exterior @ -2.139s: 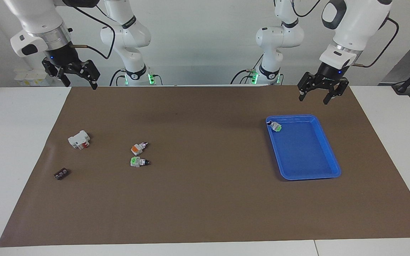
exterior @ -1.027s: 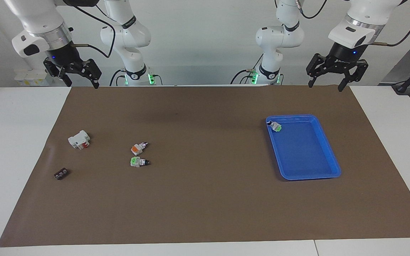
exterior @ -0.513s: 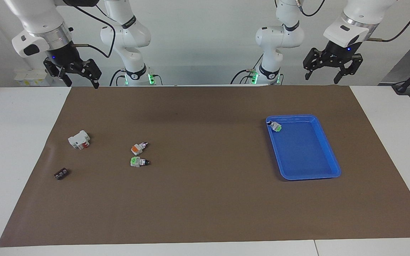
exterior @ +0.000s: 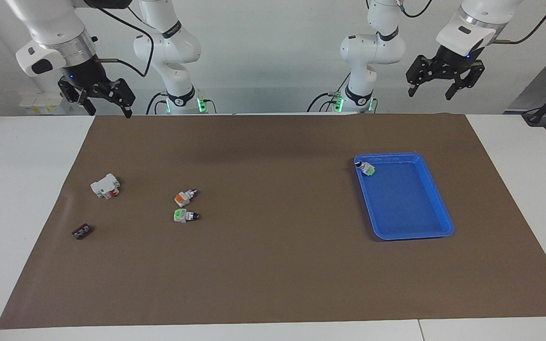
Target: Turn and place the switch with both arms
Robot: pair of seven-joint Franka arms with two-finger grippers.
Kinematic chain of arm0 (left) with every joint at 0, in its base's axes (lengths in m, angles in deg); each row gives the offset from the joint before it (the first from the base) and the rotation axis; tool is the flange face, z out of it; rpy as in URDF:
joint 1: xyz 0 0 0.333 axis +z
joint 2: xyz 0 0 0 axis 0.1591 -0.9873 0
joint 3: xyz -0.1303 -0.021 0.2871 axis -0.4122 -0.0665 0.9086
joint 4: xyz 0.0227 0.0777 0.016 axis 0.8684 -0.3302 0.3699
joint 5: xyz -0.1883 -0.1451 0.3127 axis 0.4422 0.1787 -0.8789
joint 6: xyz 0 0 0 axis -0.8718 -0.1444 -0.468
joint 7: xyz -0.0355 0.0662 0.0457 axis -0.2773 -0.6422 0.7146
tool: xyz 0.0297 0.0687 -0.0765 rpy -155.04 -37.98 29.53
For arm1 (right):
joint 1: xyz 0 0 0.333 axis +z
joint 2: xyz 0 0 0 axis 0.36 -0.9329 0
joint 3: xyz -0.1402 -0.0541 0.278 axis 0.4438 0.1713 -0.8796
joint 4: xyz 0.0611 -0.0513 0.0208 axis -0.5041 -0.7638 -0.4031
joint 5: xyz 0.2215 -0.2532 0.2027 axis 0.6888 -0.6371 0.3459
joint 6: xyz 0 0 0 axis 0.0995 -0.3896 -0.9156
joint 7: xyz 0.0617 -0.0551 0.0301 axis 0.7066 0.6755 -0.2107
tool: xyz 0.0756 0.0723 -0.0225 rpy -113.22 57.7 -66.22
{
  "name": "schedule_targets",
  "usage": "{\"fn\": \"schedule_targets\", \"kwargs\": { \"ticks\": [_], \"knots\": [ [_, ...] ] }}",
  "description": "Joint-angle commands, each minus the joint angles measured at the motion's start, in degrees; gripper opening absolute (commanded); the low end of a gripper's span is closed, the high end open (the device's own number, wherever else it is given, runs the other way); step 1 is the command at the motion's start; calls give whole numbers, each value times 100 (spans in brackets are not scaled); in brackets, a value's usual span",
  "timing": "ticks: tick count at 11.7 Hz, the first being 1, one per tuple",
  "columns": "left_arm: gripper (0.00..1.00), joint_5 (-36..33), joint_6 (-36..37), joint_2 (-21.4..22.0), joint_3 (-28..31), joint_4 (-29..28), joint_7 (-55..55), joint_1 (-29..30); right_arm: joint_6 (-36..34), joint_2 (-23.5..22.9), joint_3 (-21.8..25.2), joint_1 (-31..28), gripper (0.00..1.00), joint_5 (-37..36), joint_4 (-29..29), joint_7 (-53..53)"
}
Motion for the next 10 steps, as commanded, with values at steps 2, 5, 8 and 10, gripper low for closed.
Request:
{"fn": "schedule_targets", "kwargs": {
  "ticks": [2, 5, 8, 10],
  "knots": [
    [100, -53, 39, 238, 126, -246, 71, -104, 30, 123, -12, -20, 100, 18, -118, -113],
    [100, -53, 39, 291, 90, -272, 115, -69, 30, 123, -12, -20, 100, 27, -118, -113],
    [100, -62, 21, 352, 82, -412, 247, -86, 30, 123, -12, -20, 100, 27, -118, -113],
    [100, -62, 21, 370, 73, -456, 256, -95, 30, 123, -12, -20, 100, 27, -118, -113]
  ]
}}
